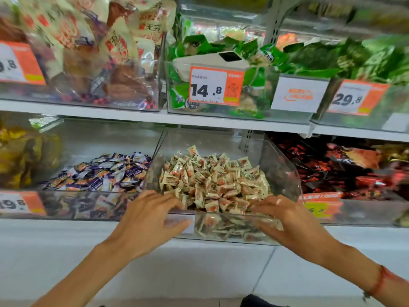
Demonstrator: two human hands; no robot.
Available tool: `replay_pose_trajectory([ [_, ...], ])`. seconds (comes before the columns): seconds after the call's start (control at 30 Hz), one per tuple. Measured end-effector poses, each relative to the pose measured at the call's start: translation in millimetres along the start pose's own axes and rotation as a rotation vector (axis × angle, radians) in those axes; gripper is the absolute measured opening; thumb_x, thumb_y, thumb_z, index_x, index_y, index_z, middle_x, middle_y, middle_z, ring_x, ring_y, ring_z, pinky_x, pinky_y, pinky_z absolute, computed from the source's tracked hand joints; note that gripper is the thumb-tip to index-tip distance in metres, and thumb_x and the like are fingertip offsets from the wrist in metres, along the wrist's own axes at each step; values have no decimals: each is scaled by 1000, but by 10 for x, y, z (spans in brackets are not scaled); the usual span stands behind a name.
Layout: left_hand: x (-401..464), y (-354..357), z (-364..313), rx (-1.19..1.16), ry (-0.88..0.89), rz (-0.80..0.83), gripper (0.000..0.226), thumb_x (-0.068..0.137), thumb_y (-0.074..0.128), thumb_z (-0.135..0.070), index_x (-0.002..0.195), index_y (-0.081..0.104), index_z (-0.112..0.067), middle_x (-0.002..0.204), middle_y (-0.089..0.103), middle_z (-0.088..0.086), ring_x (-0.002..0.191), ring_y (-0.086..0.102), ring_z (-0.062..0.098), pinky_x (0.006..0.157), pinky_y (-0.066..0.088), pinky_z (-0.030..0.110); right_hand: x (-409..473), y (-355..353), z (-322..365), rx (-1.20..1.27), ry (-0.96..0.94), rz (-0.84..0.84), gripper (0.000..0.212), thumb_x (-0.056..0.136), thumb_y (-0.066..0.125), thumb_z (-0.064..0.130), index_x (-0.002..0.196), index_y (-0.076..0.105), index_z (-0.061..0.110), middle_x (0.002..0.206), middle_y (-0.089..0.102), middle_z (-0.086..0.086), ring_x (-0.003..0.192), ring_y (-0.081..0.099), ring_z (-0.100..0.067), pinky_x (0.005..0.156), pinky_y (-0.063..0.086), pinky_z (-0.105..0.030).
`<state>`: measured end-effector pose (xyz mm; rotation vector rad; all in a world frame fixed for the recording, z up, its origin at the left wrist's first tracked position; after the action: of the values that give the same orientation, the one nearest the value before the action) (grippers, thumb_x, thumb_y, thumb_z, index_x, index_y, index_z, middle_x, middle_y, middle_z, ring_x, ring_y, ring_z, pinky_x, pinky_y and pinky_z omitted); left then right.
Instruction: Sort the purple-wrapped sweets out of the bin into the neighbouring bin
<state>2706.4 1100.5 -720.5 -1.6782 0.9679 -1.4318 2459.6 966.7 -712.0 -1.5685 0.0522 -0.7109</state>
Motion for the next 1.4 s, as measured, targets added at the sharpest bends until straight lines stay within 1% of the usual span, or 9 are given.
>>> replay_pose_trajectory([
  [0.13,14,89,-4,-7,-37,33,32,72,63,-63,86,65,-34,84,65,-21,70,66,3,47,26,11,-50,43,-76,-23,52,2,22,81,70,47,98,67,34,100,61,15,85,64,-11,57,43,-21],
  [0.2,22,86,-21,6,-53,27,28,73,69,-57,88,66,-33,88,66,-20,75,67,5,48,22,8,-10,111,-44,-35,55,-15,18,77,76,42,91,66,35,95,58,15,80,63,-12,53,37,-21],
  [0.37,11,91,-76,-3,-93,41,33,83,59,-57,105,62,-32,110,62,-20,100,60,2,71,44,21,5,159,47,-45,99,-16,20,72,82,31,87,68,29,96,58,8,76,65,-17,50,46,-27],
  [0.47,75,49,-110,13,-87,89,31,84,57,-59,103,59,-34,107,60,-20,93,58,0,64,41,16,74,84,-6,-56,143,81,16,85,68,39,98,68,30,110,54,10,90,63,-17,65,49,-33],
  [0.6,376,-85,-49,6,-140,141,28,82,59,-59,94,55,-34,86,54,-20,61,48,-4,51,32,14,295,-165,-144,-11,152,29,20,85,68,40,101,70,28,106,57,11,94,58,-12,70,48,-31],
  [0.83,767,136,184,-2,-209,285,31,80,64,-58,93,62,-30,75,55,-17,68,51,8,73,42,30,760,-16,-335,25,208,131,15,82,73,36,92,72,24,93,59,10,87,59,-13,68,44,-27],
  [0.97,664,298,240,-8,-204,328,29,80,63,-60,90,59,-33,94,61,-13,85,54,12,74,37,31,694,207,-401,136,246,201,13,79,77,36,85,74,25,79,62,13,71,56,-6,61,42,-21],
  [1.2,438,313,153,-44,-181,207,34,87,60,-50,107,56,-22,111,62,-1,101,58,19,72,39,29,300,386,-155,22,255,-166,14,87,69,23,100,69,18,102,61,2,93,53,-15,62,38,-24],
  [1.4,360,348,145,-29,-165,211,44,89,55,-50,118,52,-17,121,56,2,110,52,21,85,39,31,196,480,-52,-2,223,-318,23,76,77,10,96,65,12,97,60,-5,83,54,-28,64,47,-34],
])
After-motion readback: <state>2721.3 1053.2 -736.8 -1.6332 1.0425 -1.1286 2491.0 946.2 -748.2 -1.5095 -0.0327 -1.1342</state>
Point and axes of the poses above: each hand's wrist, its own x-axis towards the middle knuckle, its own y-axis out of the palm, z = x × y, the point moved 4 cm from there along x, towards the middle knuckle
